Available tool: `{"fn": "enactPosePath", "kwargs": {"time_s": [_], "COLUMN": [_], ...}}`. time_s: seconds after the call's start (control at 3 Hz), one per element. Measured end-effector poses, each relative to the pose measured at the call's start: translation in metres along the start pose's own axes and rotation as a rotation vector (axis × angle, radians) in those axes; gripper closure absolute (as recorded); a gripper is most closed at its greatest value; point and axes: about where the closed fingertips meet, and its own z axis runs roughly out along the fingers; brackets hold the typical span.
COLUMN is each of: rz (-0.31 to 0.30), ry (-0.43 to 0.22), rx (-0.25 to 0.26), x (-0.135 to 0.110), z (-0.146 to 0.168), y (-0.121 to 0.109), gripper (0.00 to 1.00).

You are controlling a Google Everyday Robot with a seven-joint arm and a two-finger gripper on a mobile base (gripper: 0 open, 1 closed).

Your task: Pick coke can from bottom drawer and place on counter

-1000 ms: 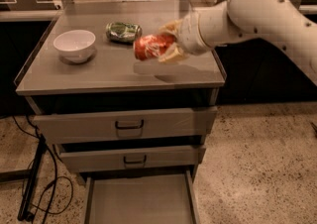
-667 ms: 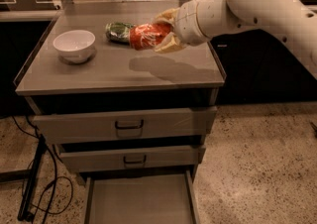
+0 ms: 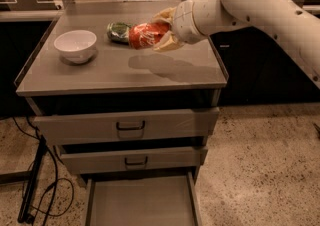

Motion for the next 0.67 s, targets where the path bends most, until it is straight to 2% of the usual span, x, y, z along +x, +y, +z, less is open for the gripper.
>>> {"fn": "enactPosePath", "kwargs": {"time_s": [0.67], "rz": [0.033], "ry": [0.036], "rx": [0.003], "x": [0.026], "z": [0.014], "y": [0.007], "gripper": [1.00]}}
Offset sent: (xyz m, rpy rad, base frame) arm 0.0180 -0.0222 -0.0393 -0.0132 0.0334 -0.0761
